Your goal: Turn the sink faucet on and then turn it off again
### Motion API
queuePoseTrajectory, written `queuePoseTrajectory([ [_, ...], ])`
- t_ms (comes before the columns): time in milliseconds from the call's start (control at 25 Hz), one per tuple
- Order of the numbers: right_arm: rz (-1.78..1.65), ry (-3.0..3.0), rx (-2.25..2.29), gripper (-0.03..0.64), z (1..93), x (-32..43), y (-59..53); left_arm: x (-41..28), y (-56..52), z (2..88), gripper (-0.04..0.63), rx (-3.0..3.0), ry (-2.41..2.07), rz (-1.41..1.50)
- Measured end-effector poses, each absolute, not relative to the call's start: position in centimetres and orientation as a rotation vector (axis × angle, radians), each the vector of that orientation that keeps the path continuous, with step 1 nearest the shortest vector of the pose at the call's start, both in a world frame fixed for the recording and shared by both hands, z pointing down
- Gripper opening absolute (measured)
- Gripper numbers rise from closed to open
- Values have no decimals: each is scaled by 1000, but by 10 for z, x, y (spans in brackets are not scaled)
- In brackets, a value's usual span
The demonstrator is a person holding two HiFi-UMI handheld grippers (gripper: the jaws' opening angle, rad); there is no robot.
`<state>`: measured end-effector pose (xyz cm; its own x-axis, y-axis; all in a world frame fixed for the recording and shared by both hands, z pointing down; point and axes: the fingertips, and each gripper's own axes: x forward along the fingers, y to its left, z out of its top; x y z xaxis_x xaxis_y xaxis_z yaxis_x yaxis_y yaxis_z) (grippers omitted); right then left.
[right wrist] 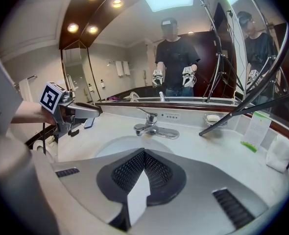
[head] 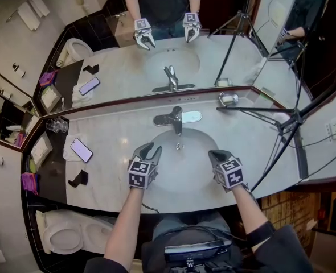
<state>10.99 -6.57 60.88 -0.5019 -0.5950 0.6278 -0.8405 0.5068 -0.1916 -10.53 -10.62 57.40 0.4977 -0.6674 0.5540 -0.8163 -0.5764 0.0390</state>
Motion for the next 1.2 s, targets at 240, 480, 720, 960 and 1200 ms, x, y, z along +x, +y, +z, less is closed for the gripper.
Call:
queuePoseTrajectory([
  [240, 705, -2258, 1171, 21, 625, 103, -73, -82, -143, 588, 180, 2531, -1109, 890],
  [480, 742, -2240, 1186, 21, 641, 104, -77, -68, -185, 616, 233, 2681, -1041, 1228],
  [720, 782, -2211, 1204, 21, 656, 110, -69, -50, -220, 627, 233, 2912, -933, 1705],
  [960, 814, -2186, 1215, 21, 674, 119, -60, -34, -239, 636, 233, 3008, -834, 1922],
  [1200, 835, -2170, 1229, 21, 683, 129, -58, -25, -242, 650, 228, 3007, -802, 2107],
])
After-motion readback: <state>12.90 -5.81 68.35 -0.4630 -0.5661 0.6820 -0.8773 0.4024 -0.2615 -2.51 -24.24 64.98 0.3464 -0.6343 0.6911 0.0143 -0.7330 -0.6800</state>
